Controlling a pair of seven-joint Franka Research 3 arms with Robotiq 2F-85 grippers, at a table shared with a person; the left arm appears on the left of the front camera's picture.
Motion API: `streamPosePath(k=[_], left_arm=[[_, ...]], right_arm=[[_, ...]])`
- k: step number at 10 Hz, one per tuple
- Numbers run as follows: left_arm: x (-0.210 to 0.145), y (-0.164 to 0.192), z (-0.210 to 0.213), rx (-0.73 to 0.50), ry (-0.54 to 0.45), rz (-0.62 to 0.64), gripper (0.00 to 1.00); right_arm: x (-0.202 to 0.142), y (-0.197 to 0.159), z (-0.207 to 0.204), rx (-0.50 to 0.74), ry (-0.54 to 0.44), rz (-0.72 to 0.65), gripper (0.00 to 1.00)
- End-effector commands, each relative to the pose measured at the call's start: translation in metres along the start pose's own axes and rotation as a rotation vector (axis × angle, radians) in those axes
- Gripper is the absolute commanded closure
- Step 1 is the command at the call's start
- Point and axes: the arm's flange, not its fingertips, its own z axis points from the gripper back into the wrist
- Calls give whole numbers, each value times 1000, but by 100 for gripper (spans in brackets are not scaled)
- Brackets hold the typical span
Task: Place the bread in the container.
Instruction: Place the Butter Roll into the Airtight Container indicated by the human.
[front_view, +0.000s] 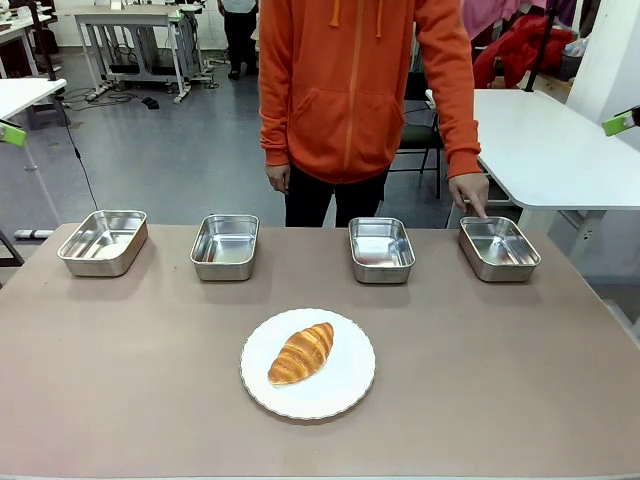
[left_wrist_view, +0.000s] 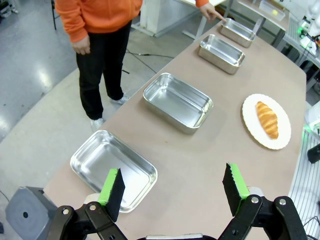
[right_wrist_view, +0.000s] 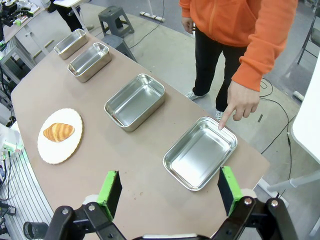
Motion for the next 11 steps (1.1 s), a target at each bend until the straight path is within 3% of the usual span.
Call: streamPosePath(k=[1, 11], left_arm=[[1, 0, 1, 0, -10, -16, 0], [1, 0, 1, 0, -10, -16, 0]], right_arm=[[2, 0, 1, 5, -18, 5, 0], [0, 0, 0, 0, 0, 0, 0]])
